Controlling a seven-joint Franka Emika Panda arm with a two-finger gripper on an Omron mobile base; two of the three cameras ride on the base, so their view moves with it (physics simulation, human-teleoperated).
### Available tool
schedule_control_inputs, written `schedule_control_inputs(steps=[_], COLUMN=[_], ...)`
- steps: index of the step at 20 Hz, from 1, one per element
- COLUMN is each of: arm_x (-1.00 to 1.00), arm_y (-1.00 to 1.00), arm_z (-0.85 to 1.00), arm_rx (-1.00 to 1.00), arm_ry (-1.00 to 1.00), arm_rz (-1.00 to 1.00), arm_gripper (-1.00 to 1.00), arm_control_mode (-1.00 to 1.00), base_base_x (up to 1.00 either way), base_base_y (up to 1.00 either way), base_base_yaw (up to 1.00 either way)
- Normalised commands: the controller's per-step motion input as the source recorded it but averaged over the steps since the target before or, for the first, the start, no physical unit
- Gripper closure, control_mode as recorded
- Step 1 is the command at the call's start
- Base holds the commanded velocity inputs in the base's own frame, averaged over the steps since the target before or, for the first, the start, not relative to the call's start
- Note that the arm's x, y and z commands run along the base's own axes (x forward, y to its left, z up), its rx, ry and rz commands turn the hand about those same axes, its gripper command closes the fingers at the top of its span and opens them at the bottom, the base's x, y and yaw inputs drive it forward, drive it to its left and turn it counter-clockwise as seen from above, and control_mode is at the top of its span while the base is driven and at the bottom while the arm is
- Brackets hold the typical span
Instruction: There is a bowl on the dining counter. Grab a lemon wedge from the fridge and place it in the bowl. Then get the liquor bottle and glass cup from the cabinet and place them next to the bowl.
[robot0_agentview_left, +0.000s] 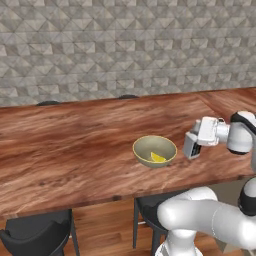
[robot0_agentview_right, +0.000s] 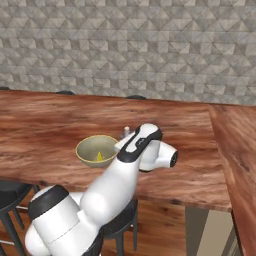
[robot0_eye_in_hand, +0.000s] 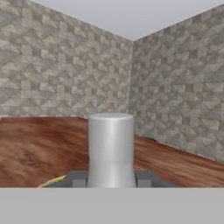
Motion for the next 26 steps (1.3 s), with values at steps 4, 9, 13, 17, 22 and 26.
schedule_control_inputs(steps=[4,9,13,17,22,26], arm_x=[0.11,0.14,0.15,0.18,0.18,0.19], arm_y=[0.00,0.00,-0.03,-0.19,-0.21,-0.17], arm_z=[-0.28,-0.31,-0.29,-0.23,-0.21,-0.14], arm_rx=[-0.08,-0.03,0.00,0.00,0.01,0.03], arm_ry=[0.00,-0.02,-0.05,-0.03,-0.03,0.00], arm_rz=[0.00,0.00,0.06,0.11,0.14,0.14], arm_gripper=[1.00,1.00,1.00,1.00,1.00,1.00], arm_control_mode=[-1.00,-1.00,-1.00,-1.00,-1.00,-1.00], base_base_x=[0.00,0.00,0.00,0.00,0.00,0.00], base_base_y=[0.00,0.00,0.00,0.00,0.00,0.00], base_base_yaw=[0.00,0.00,0.00,0.00,0.00,0.00])
